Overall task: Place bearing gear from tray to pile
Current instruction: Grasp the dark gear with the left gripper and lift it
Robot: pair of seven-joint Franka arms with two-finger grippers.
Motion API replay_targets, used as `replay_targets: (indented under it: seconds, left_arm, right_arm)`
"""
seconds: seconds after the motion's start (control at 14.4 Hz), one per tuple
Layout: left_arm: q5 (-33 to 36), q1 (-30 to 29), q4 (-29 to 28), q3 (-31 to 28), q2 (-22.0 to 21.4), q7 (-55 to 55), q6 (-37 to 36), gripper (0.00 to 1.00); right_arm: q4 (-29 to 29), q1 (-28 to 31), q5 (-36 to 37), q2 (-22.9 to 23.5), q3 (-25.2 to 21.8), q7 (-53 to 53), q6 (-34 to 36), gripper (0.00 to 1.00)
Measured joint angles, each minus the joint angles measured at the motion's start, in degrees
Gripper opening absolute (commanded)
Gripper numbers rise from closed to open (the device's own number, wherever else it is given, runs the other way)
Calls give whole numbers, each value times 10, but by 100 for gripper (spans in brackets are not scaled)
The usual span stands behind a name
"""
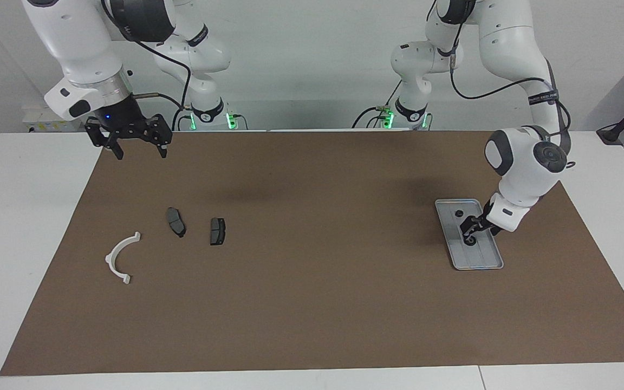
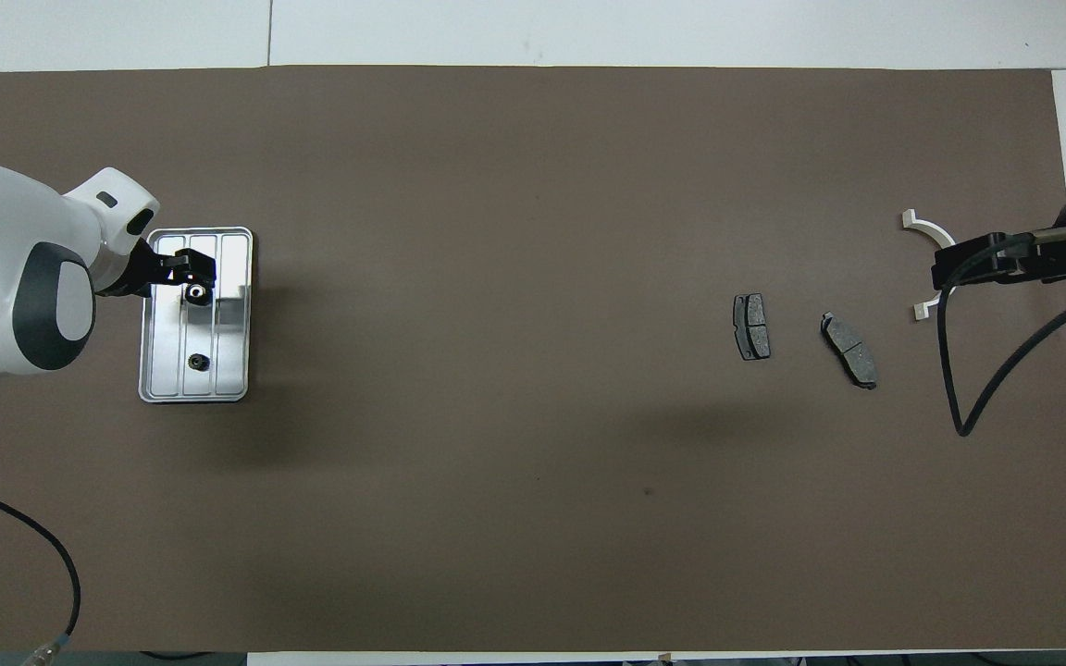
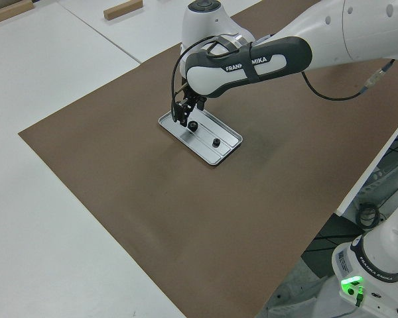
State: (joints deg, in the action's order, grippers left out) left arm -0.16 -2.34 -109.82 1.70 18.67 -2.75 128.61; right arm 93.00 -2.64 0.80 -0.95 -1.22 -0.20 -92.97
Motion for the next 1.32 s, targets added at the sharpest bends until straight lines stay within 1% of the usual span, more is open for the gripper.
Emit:
replay_targets:
  seconds: [0.07, 0.21, 0.69, 0.97, 1.04, 1.11, 1.18, 1.32]
  left_arm:
    - [0, 0, -1, 0, 1, 0, 0, 80]
    - [0, -1, -5, 0, 1, 0, 1, 77]
    - [0, 0, -26, 2, 1, -4, 23, 73]
    - [0, 2, -36, 4, 2, -10, 35, 69]
    - [0, 3, -39, 4, 2, -11, 37, 66]
    - [0, 3, -40, 4, 2, -11, 39, 54]
    - [0, 3, -40, 4, 2, -11, 41, 39]
    - [0, 3, -41, 4, 2, -12, 41, 5]
  right_arm:
    - [0, 0, 0, 0, 0, 0, 0, 100]
    - [0, 0, 0, -2, 0, 0, 0, 100]
    - [-1, 0, 0, -3, 0, 0, 0, 100]
    - [-1, 0, 0, -3, 1, 0, 0, 100]
    - [-1, 0, 0, -3, 1, 0, 0, 100]
    - [-1, 0, 0, -3, 1, 0, 0, 100]
    - [-1, 0, 0, -3, 1, 0, 0, 100]
    - [-1, 0, 0, -3, 1, 0, 0, 100]
